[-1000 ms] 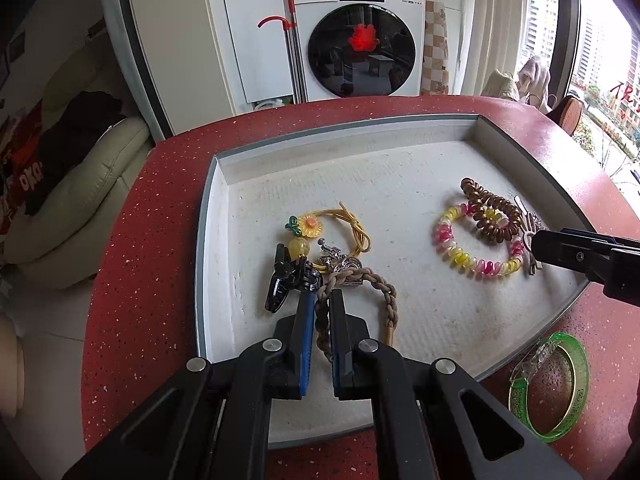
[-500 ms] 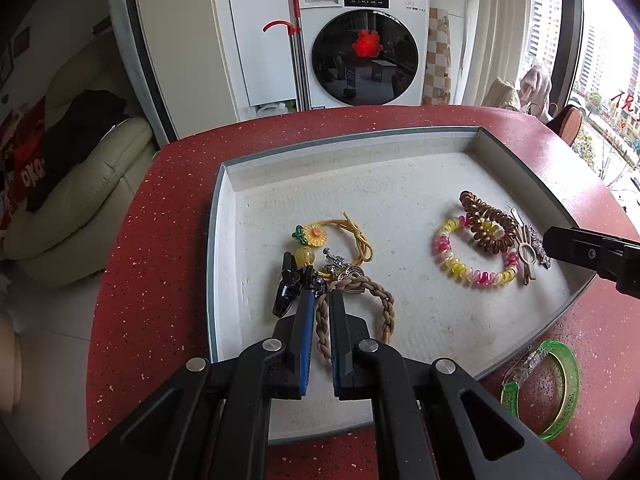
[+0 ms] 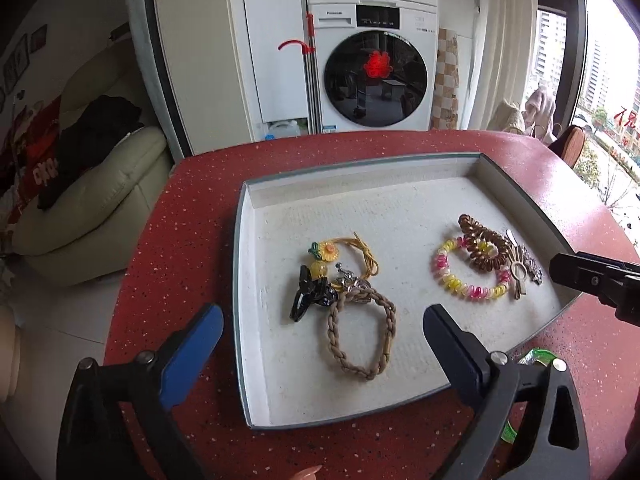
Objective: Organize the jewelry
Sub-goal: 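Withdraw both tools from the tray toward the heart charm and green bangle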
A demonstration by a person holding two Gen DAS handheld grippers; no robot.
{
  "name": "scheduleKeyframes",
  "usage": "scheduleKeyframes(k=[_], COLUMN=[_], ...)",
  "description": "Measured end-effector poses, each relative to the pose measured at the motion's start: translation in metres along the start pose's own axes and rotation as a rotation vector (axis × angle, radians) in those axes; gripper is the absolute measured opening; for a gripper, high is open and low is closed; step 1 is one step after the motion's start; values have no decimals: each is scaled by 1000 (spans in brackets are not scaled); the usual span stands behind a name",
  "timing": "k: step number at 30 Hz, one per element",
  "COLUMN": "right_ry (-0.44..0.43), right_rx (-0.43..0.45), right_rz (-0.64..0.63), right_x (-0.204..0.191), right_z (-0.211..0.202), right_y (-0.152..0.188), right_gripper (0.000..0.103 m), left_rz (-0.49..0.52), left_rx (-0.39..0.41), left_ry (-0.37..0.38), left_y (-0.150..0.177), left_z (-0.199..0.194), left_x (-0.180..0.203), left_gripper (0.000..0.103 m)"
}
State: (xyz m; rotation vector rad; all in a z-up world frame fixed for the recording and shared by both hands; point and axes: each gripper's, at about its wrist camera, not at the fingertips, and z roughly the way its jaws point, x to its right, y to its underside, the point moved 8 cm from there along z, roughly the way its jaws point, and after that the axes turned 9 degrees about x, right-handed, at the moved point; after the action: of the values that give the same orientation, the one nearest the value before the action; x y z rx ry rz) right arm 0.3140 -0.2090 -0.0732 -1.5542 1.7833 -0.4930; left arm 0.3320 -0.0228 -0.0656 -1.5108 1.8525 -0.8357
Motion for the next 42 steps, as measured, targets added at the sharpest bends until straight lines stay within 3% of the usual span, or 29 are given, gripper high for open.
scheduleKeyframes(k=[4, 6, 7, 10, 12, 20, 32, 42], right_ry=[10, 15, 15, 4, 5, -15, -10, 32], right_rx=[17, 28, 39, 81, 86, 75, -26, -109], right_rz=[-20, -24, -26, -33, -40, -40, -21, -12], right_x=[-1, -1, -2, -4, -6, -12, 7, 27], right_z=[-6, -8, -11, -19, -22, -36, -47, -42], right_y=[0, -1, -1, -2, -1, 8, 49, 80], right_gripper=[60, 71, 86, 89, 103, 103, 103, 103], left_rz=[-5, -13, -17, -23, -25, -13, -22, -24], left_rx=[-6, -10, -13, -20, -21, -23, -61, -138], left_ry=[6, -1, -3, -9, -11, 2, 39, 159], left_y=[1, 3, 4, 7, 9, 20, 57, 89], left_z=[1, 0, 0, -3, -7, -29, -58, -76], left_x=[0, -2, -3, -5, -4, 3, 12, 48], left_gripper=[103, 103, 103, 103, 103, 103, 103, 103])
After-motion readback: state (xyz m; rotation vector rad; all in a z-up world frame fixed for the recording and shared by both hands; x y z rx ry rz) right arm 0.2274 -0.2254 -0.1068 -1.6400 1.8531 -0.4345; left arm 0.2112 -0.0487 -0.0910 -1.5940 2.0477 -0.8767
